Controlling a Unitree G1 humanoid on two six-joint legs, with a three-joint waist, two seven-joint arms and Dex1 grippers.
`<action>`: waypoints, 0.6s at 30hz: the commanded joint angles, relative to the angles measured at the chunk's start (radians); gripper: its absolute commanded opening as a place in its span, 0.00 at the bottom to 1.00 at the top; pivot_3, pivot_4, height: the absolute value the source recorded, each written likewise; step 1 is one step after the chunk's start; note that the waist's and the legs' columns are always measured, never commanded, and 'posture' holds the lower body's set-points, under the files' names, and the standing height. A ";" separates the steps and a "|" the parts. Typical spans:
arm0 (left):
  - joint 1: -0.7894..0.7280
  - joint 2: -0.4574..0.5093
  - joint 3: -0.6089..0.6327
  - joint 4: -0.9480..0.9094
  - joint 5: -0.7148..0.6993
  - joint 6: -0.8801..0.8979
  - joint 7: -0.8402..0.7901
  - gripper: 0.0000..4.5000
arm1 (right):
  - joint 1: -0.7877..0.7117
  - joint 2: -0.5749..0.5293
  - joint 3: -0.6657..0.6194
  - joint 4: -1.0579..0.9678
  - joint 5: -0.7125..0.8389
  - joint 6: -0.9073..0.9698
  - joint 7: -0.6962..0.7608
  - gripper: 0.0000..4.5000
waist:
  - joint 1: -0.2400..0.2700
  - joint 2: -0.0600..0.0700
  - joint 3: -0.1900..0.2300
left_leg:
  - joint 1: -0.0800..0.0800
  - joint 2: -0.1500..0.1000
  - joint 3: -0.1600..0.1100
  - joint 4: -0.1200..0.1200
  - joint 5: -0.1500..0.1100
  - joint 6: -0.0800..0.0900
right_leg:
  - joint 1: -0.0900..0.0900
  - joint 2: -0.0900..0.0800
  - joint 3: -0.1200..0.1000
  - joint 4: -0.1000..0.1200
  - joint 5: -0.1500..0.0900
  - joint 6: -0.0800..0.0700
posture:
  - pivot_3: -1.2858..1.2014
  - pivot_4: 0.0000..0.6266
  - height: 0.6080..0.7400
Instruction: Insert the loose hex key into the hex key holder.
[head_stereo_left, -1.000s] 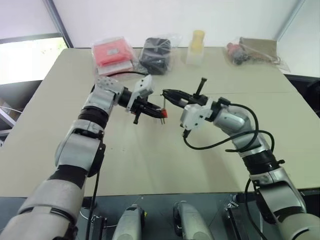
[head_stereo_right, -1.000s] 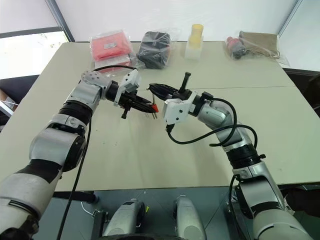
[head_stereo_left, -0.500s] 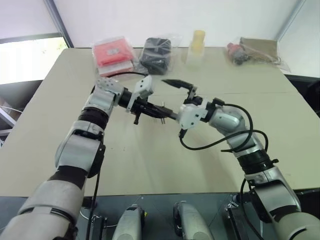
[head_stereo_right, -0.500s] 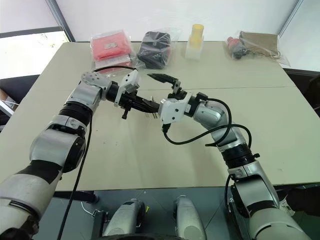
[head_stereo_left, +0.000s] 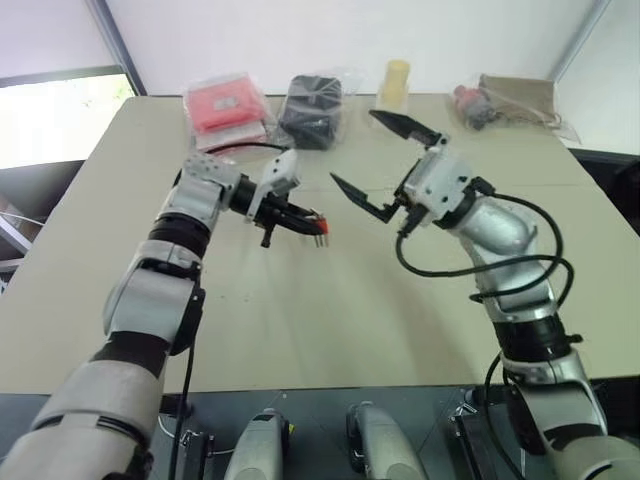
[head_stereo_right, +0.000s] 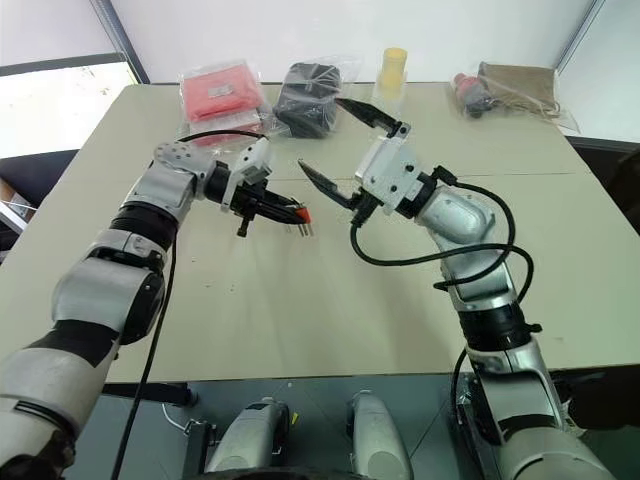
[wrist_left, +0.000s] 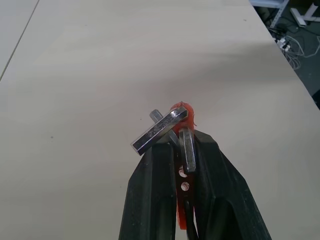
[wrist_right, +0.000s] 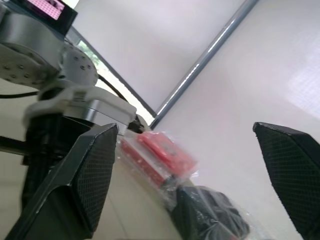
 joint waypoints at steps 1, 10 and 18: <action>-0.006 0.030 0.016 -0.029 -0.007 0.010 -0.013 0.00 | 0.029 -0.045 -0.011 -0.135 0.028 0.069 0.036 0.99 | -0.001 0.000 0.000 | 0.000 0.000 0.000 0.000 0.000 0.000 | 0.000 0.000 0.000 0.000 0.000 0.000 | 0.52 0.24 1.00; 0.043 0.122 -0.057 -0.055 -0.071 0.158 -0.017 0.00 | 0.087 -0.046 0.010 -0.066 -0.084 0.003 0.016 0.99 | -0.004 0.000 0.000 | 0.000 0.000 0.000 0.000 0.000 0.000 | 0.000 0.000 0.000 0.000 0.000 0.000 | 0.52 0.24 1.00; 0.062 0.190 -0.144 -0.024 -0.174 0.337 -0.017 0.10 | 0.094 -0.003 0.024 -0.019 -0.113 -0.028 0.002 1.00 | 0.004 0.000 0.000 | 0.000 0.000 0.000 0.001 0.000 0.000 | 0.000 0.000 0.000 0.000 0.000 0.000 | 0.52 0.24 1.00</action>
